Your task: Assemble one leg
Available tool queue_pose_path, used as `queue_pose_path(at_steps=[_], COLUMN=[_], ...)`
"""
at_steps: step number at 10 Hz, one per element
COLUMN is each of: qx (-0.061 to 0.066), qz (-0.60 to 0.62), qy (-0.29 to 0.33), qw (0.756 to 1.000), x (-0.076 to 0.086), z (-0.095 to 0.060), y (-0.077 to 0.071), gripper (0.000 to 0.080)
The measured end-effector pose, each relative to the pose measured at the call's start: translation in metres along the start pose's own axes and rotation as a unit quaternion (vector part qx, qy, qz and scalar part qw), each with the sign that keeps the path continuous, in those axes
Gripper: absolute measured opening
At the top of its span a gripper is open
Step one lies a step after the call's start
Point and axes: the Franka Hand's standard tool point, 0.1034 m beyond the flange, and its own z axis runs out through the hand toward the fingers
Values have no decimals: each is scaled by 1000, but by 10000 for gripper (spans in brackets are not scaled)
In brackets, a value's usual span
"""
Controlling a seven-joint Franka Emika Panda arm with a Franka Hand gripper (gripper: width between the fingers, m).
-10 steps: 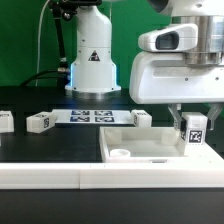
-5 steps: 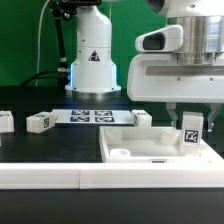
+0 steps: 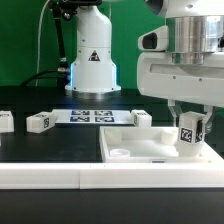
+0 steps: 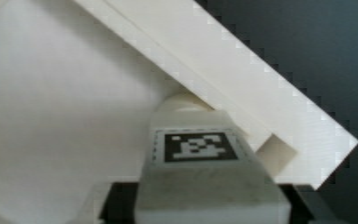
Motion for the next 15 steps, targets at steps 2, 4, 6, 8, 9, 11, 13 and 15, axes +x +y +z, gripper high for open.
queue_pose_path(at_steps=[2, 4, 6, 8, 9, 11, 13, 15], qx=[5, 8, 8, 7, 8, 9, 9, 9], qz=[111, 207, 284, 309, 323, 339, 327, 306], qy=[-1, -4, -5, -11, -14, -15, -15, -15], qw=[994, 978, 959, 951, 946, 940, 945, 952], x=[1, 1, 0, 2, 3, 2, 1, 1], z=[0, 0, 0, 0, 0, 0, 0, 0], y=[0, 0, -1, -1, -1, -2, -2, -1], gripper=[291, 291, 291, 291, 291, 291, 539, 615])
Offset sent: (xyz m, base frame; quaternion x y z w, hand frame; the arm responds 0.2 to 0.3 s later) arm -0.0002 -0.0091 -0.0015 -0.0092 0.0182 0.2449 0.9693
